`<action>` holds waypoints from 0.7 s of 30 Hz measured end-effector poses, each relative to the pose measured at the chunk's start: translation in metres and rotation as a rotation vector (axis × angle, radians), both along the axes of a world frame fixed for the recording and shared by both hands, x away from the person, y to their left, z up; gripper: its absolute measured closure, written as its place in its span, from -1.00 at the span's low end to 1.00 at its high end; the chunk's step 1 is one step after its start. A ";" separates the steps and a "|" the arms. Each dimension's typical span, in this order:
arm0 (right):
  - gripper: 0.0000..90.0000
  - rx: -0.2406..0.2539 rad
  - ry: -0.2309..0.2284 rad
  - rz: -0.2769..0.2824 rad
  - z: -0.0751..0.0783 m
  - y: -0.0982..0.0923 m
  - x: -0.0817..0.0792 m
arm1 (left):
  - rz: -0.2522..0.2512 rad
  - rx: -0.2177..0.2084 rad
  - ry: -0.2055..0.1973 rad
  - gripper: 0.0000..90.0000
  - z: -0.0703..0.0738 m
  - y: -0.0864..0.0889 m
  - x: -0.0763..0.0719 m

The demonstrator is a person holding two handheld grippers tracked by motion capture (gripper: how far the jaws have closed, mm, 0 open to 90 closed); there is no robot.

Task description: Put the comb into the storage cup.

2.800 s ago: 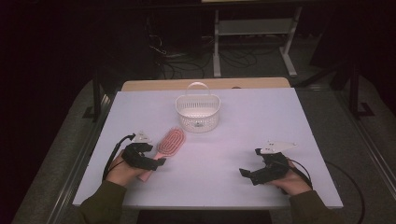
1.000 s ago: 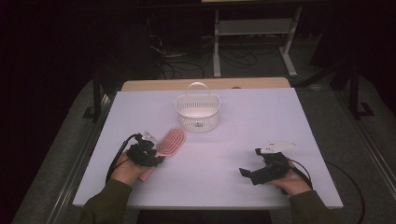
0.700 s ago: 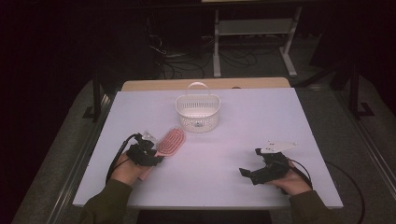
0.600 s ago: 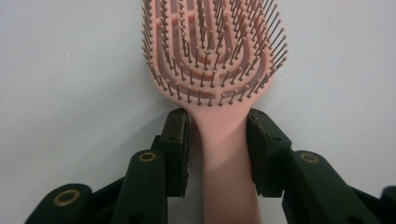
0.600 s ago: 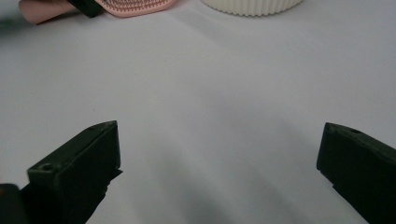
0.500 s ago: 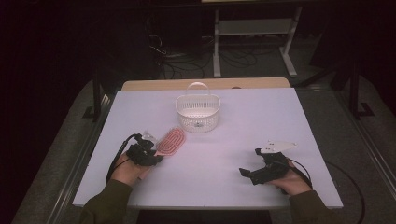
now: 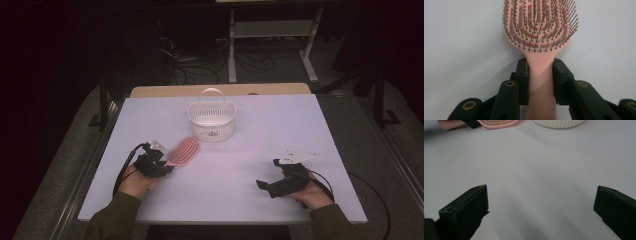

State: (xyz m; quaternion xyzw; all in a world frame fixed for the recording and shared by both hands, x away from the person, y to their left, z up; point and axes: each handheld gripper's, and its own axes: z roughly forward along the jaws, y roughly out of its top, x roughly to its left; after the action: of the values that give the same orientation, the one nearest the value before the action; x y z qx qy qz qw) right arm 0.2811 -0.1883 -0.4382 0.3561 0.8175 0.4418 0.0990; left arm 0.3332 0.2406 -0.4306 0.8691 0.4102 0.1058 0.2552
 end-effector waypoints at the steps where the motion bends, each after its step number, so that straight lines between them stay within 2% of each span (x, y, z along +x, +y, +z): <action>1: -1.00 0.000 -0.001 0.000 0.000 0.000 0.000 | -0.002 -0.002 -0.001 0.56 0.000 0.000 0.000; 13: -1.00 0.000 0.000 0.001 0.000 0.000 0.000 | -0.028 -0.018 0.003 0.56 0.003 0.010 -0.002; 21: -1.00 0.000 0.000 0.003 0.000 0.000 0.000 | -0.047 -0.039 -0.018 0.56 0.012 0.014 -0.007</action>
State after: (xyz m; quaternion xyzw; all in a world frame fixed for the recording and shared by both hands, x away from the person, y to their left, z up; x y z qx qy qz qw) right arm 0.2814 -0.1884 -0.4382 0.3547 0.8181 0.4419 0.0985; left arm 0.3263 0.2543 -0.4186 0.8723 0.3895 0.0996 0.2783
